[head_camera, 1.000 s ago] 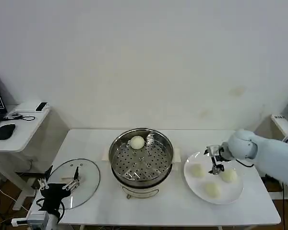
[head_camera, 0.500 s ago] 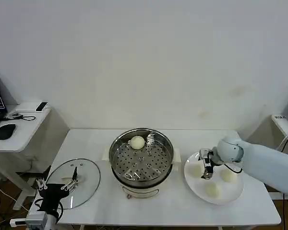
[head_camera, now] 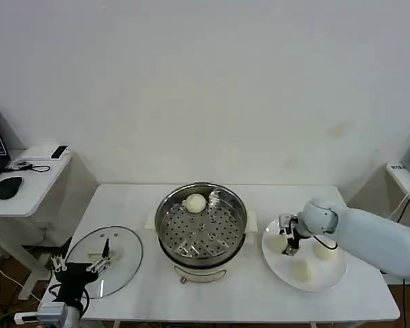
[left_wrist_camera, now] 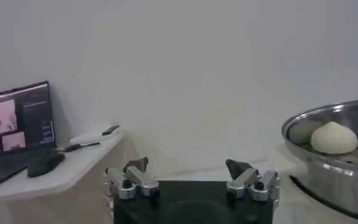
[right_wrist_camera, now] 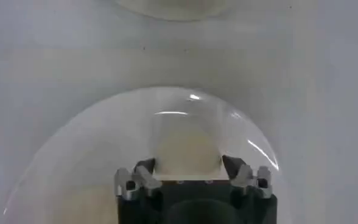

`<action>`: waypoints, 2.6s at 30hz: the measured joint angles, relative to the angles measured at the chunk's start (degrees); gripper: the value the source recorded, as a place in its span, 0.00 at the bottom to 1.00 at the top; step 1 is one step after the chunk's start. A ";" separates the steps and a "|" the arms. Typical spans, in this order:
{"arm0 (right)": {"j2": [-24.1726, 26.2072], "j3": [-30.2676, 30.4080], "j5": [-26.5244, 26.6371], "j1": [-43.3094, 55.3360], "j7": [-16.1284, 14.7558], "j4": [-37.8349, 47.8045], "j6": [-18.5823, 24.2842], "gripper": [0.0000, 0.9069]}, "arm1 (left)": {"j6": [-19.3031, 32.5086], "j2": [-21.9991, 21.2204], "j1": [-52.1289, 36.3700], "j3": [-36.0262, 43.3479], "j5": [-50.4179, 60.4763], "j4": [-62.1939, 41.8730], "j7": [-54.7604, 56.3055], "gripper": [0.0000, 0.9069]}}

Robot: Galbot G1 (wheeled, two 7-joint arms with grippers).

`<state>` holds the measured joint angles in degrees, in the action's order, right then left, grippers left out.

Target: Take steamed baozi put them in steamer then cover it.

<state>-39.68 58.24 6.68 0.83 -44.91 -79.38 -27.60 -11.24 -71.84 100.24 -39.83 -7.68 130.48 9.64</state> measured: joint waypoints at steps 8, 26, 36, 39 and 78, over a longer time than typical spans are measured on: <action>0.21 -0.28 -0.29 0.58 -1.53 0.41 -0.02 0.70 | 0.00 0.00 0.29 -0.23 0.03 0.27 -0.01 1.00; 2.27 7.49 6.44 16.94 -3.46 -5.09 -2.17 0.70 | -0.05 0.74 -0.24 -0.07 -0.19 0.85 -0.02 1.00; -1.50 13.68 15.40 31.71 -1.86 -9.71 -4.68 0.71 | -0.32 0.83 -1.53 0.16 -0.42 1.33 0.07 1.00; -3.75 14.38 18.57 33.77 -0.63 -10.41 -6.00 0.71 | -0.43 0.60 -2.04 0.02 -0.50 1.33 0.12 1.00; -36.39 15.11 31.20 25.72 5.08 2.48 -13.13 0.71 | -0.10 -1.18 -3.18 -2.78 -0.71 1.61 0.12 1.00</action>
<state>-76.08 73.35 37.88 26.55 -39.83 -76.89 -40.73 -11.34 -73.02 97.05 -42.61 -8.39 132.08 9.76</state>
